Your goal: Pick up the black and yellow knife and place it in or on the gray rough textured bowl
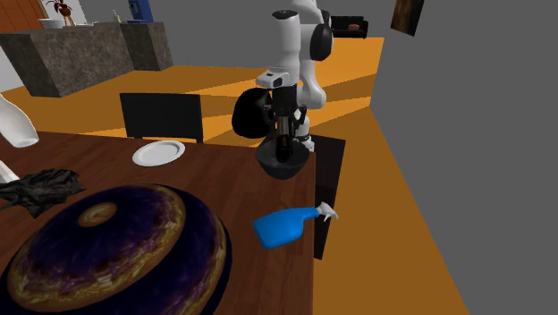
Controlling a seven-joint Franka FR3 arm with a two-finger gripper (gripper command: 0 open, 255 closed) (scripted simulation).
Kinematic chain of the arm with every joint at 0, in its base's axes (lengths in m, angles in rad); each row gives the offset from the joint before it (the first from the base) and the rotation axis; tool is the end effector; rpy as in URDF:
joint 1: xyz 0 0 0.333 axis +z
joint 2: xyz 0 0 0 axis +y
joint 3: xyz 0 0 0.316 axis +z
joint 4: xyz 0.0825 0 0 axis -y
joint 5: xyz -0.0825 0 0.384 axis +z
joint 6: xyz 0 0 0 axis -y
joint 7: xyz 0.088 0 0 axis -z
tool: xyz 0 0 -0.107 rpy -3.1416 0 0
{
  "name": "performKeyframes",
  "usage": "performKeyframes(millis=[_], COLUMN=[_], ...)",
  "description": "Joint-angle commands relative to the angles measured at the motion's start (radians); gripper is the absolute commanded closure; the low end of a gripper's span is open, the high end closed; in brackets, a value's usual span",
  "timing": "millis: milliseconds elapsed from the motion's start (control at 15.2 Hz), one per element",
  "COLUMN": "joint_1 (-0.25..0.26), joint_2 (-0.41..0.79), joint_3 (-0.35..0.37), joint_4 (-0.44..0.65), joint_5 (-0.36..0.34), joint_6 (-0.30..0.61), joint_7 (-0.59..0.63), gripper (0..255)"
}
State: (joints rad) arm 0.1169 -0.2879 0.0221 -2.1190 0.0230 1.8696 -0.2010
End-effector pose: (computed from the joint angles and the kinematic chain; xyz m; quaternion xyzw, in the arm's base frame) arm 0.4688 0.0682 0.5367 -0.9860 -0.1656 -0.0195 0.0073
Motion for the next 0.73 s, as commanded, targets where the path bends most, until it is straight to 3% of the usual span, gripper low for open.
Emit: performKeyframes(millis=[0,660], joint_1=[0.004,0.004], joint_2=[-0.036,-0.014], joint_3=[0.005,0.007], joint_4=[-0.057,-0.171], joint_5=[0.002,0.003], joint_6=[0.021,0.158], joint_7=[0.008,0.006], gripper=[255,255])
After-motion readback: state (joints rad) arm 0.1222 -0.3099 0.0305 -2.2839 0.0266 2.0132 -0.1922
